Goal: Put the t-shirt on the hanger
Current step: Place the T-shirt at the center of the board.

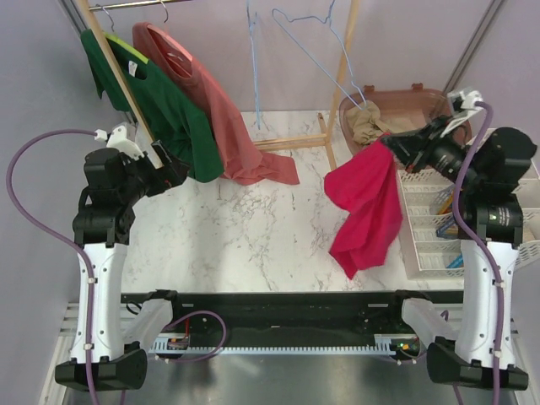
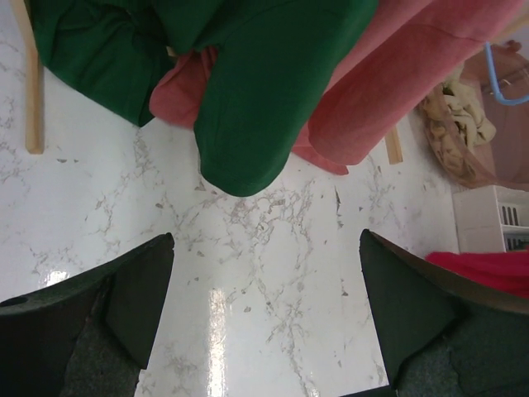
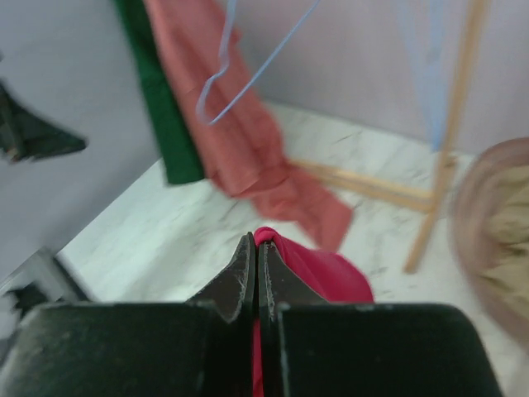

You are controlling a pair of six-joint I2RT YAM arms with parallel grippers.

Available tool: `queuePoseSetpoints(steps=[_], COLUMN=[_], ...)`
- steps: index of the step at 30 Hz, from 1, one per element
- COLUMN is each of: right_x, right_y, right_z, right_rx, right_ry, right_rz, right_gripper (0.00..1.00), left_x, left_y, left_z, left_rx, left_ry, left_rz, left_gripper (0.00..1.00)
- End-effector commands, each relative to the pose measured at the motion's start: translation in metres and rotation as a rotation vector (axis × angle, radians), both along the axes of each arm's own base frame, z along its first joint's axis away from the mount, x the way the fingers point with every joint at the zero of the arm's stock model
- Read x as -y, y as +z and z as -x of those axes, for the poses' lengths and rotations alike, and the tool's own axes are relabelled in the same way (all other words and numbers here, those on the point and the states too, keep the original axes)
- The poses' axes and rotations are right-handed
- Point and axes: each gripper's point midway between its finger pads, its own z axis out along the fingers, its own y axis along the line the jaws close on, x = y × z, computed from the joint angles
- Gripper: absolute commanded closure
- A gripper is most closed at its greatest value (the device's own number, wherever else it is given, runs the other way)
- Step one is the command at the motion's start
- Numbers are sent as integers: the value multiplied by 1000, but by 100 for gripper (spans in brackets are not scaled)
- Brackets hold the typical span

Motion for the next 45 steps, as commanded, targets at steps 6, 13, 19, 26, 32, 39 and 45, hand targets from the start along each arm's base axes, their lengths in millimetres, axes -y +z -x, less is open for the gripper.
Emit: queuePoseSetpoints(steps=[6, 13, 19, 26, 32, 39, 45], right_x=[-121, -142, -94, -39, -10, 13, 14], right_y=[-2, -29, -150, -257, -297, -340, -372], right_z=[85, 82, -13, -37, 39, 85, 87], right_rx=[-100, -178, -384, -530, -421, -256, -230], right_ry=[627, 638, 326, 304, 616, 753, 756], right_rz=[-40, 90, 309, 538, 860, 1080, 1096], right_gripper=[100, 100, 88, 3, 14, 44, 45], left_x=[13, 25, 57, 60, 88, 177, 248], left_y=[35, 35, 21, -71, -143, -163, -189], left_z=[2, 8, 35, 78, 109, 118, 127], left_rx=[104, 140, 243, 191, 229, 570, 704], left_ry=[-77, -215, -594, -977, -1263, -1498, -1615], left_rz=[20, -54, -226, -481, -631, -792, -753], left_gripper=[1, 1, 1, 5, 15, 29, 40])
